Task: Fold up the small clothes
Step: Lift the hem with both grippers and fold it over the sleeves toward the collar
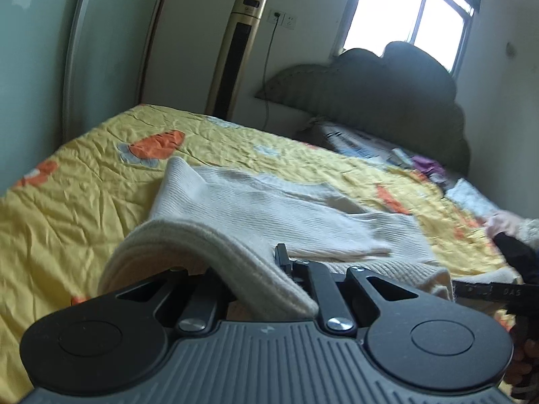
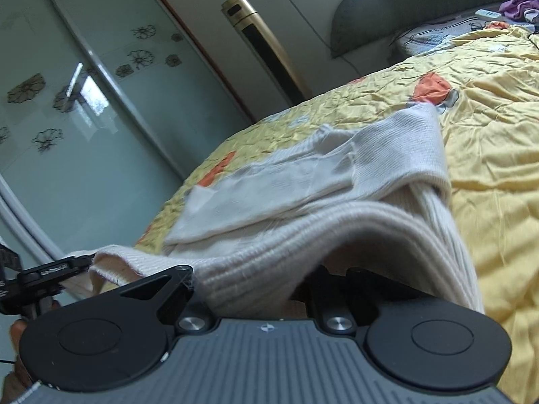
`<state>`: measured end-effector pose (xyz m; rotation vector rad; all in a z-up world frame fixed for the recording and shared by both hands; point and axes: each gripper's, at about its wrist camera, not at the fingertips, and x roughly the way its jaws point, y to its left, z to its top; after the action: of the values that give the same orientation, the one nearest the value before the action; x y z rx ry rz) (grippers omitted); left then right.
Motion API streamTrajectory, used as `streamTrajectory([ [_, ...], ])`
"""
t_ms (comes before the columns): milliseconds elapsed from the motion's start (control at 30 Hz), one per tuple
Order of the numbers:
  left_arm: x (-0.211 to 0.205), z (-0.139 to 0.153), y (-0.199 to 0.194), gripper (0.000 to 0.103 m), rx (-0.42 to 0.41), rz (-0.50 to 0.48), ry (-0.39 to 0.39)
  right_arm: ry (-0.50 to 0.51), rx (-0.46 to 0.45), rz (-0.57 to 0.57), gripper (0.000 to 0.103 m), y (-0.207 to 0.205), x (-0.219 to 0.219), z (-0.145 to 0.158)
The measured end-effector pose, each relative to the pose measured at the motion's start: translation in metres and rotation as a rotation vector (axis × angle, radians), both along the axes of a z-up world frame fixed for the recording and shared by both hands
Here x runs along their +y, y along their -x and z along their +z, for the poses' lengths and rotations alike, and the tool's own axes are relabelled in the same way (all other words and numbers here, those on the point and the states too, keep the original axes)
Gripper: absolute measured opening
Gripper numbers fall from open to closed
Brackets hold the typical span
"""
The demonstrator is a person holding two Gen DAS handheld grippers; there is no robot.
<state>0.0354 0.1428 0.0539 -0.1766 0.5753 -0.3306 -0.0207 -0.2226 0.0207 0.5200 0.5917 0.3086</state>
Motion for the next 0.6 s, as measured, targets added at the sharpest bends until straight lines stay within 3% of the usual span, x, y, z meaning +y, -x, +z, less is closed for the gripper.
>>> streamTrajectory([
  [267, -0.023, -0.025, -0.038, 0.009, 0.076, 0.061, -0.149, 0.123, 0.041, -0.034, 0.012, -0.044, 0.004, -0.021],
  [600, -0.032, -0.030, -0.046, 0.009, 0.069, 0.070, -0.209, 0.174, 0.036, -0.020, 0.012, -0.050, 0.010, -0.021],
])
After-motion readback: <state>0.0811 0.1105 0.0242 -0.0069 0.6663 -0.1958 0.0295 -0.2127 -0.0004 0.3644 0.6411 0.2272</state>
